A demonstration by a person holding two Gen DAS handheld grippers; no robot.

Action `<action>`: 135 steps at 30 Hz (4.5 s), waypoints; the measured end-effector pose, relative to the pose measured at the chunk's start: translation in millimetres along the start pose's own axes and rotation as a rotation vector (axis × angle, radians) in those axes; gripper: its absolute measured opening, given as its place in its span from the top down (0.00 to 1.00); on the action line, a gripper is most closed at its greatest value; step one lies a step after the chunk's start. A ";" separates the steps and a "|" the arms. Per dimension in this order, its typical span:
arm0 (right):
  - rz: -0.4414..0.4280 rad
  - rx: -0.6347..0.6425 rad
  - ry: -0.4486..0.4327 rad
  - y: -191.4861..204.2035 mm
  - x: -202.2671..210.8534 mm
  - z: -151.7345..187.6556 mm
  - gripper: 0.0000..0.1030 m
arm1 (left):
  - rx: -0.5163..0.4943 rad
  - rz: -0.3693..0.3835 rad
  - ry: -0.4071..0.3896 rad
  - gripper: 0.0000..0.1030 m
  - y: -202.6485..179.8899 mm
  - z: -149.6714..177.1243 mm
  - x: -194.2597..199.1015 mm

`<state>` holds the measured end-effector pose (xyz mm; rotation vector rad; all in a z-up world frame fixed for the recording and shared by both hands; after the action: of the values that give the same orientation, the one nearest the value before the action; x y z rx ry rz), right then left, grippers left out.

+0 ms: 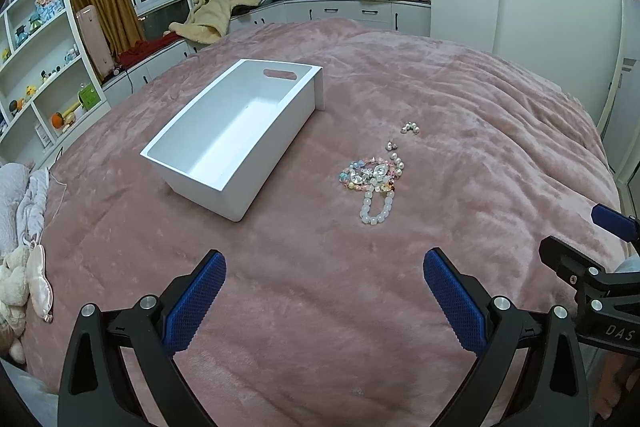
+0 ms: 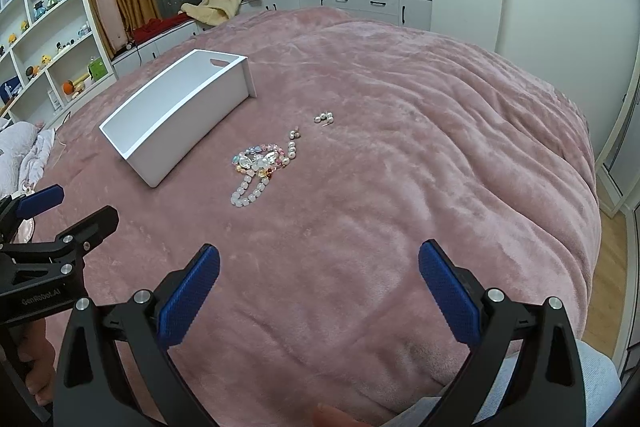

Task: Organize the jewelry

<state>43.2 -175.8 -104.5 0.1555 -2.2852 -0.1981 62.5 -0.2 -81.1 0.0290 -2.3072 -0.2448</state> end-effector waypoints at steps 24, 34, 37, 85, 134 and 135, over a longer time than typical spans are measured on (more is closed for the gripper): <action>-0.006 -0.016 0.007 -0.9 -3.8 1.8 0.04 | -0.011 -0.005 0.010 0.03 0.0 4.9 -6.0; -0.005 -0.016 0.008 -0.5 -3.8 2.0 0.04 | -0.014 -0.003 0.016 0.03 0.1 6.4 -8.1; -0.007 -0.016 0.008 -0.1 -4.1 2.2 0.04 | -0.016 -0.003 0.018 0.03 -0.9 6.6 -9.7; -0.083 0.283 0.144 -23.3 -206.7 -134.3 0.04 | -0.003 0.297 0.044 0.03 -99.2 -11.5 -181.9; -0.196 0.261 0.136 -52.9 -290.0 -164.0 0.76 | -0.069 0.247 0.066 0.85 -96.6 -8.2 -184.7; -0.197 0.259 0.133 -52.9 -287.7 -165.0 0.76 | -0.069 0.248 0.063 0.85 -95.9 -9.7 -183.9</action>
<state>359.0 -192.1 -217.7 0.5144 -2.1547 0.0085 189.4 -77.8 -225.9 -0.2789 -2.2119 -0.1932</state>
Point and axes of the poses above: each gripper's, at about its wrist camera, not at the fingertips, and x roughly against the way its jaws point, y to its left, z to its underside, the point moved 9 cm from there along -x, roughly the way its jaws point, and after that the axes turned 6 degrees about -z, right-handed, at the moved point
